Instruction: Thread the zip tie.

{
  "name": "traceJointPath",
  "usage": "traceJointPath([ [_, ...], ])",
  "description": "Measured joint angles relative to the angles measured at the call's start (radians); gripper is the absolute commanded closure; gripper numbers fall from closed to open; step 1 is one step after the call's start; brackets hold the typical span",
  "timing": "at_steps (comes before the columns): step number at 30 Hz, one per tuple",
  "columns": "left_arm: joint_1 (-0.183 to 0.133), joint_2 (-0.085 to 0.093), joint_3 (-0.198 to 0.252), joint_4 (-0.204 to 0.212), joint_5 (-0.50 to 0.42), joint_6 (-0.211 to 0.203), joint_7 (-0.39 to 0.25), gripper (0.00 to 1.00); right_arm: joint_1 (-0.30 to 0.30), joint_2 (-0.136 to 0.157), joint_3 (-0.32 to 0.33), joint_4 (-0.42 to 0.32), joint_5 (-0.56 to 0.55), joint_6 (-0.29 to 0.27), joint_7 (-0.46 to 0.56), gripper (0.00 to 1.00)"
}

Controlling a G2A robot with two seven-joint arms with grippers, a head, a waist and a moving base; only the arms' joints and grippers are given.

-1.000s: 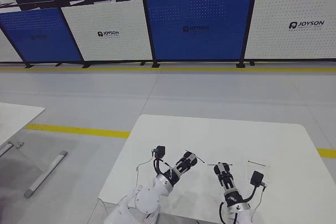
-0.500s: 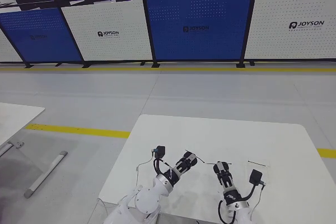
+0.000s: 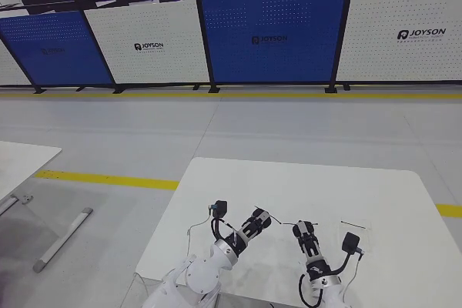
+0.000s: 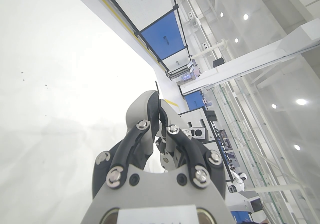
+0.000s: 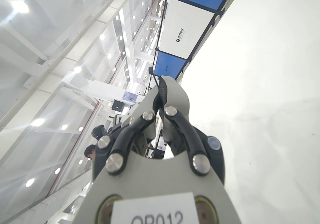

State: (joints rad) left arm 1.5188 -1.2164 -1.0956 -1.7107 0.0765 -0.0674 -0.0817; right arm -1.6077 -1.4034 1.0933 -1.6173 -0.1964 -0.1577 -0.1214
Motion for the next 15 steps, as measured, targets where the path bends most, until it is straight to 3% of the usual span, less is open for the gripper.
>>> traceJointPath([
  [15,0.000,0.000,0.000,0.000,0.000,0.000,0.000,1.00,0.018,-0.006,-0.012,0.010,-0.014,0.036,0.006,1.00],
])
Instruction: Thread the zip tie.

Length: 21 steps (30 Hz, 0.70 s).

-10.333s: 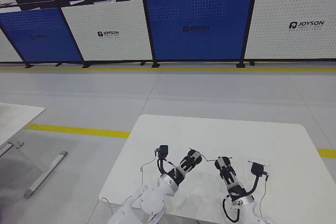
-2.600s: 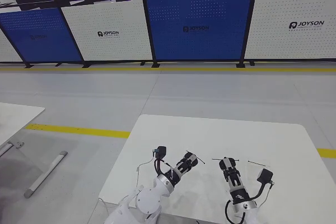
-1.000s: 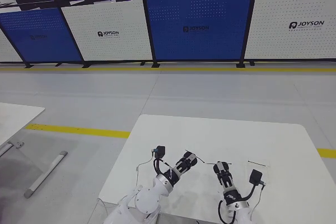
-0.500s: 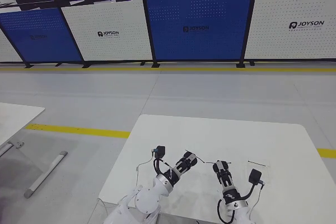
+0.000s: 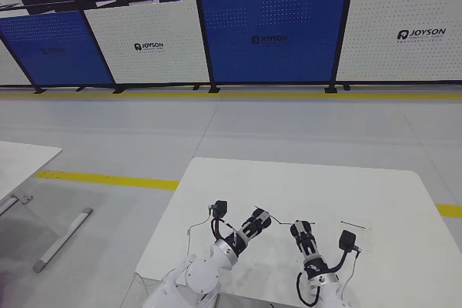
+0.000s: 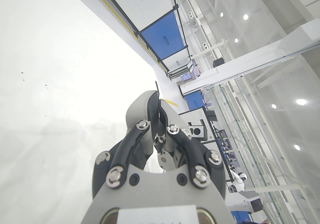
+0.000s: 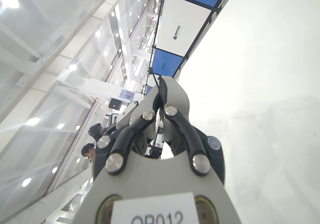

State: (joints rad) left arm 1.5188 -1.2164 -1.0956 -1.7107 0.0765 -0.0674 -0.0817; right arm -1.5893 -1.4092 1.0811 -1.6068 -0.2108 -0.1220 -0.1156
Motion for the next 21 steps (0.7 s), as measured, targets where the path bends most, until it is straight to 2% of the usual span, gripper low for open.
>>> traceJointPath([
  [21,0.000,0.000,0.000,0.000,0.000,0.000,0.000,1.00,-0.007,-0.004,0.000,-0.005,-0.005,0.002,-0.001,1.00],
])
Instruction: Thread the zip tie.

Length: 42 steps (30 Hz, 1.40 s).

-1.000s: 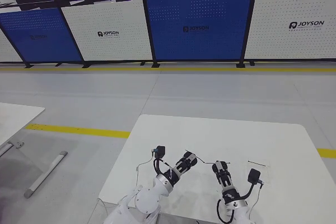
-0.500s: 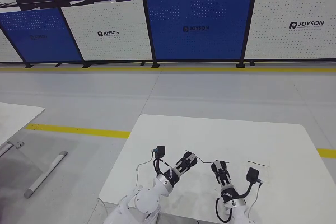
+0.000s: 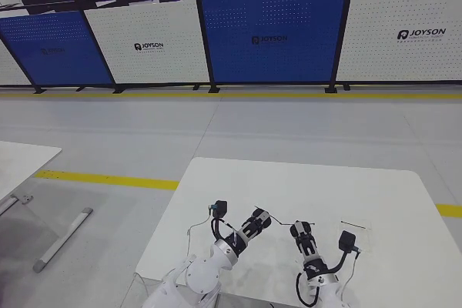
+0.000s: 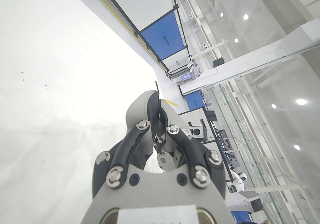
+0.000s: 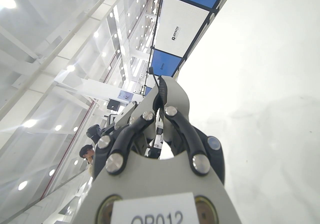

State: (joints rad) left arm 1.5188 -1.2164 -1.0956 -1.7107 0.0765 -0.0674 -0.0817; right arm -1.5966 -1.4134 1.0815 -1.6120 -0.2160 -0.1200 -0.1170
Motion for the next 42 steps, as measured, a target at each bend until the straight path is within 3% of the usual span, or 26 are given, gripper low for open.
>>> traceJointPath([
  [10,0.000,0.000,0.000,0.000,0.000,0.000,0.000,1.00,-0.014,0.001,0.018,-0.010,0.021,-0.020,0.002,1.00],
  [21,0.000,0.000,0.000,0.000,0.000,0.000,0.000,1.00,-0.006,-0.003,0.006,-0.013,-0.001,0.019,0.001,1.00],
  [42,0.000,0.000,0.000,0.000,0.000,0.000,0.000,1.00,-0.014,-0.004,0.013,-0.017,-0.003,0.014,0.001,1.00],
])
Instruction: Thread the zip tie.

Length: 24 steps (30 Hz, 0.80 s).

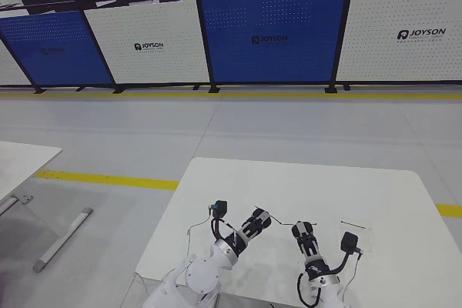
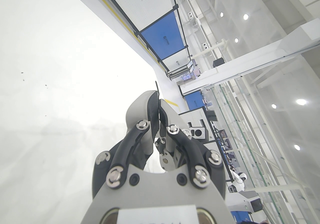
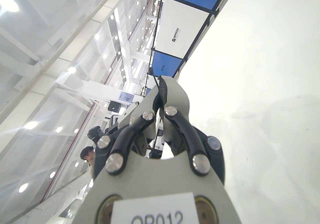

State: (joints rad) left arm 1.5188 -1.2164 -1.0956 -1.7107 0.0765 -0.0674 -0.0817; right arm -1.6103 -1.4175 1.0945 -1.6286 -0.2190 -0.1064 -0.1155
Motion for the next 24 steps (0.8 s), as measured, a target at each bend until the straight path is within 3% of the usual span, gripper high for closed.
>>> traceJointPath([
  [24,0.000,0.000,0.000,0.000,0.000,0.000,0.000,1.00,0.002,-0.004,-0.001,-0.001,-0.005,0.008,-0.005,1.00],
])
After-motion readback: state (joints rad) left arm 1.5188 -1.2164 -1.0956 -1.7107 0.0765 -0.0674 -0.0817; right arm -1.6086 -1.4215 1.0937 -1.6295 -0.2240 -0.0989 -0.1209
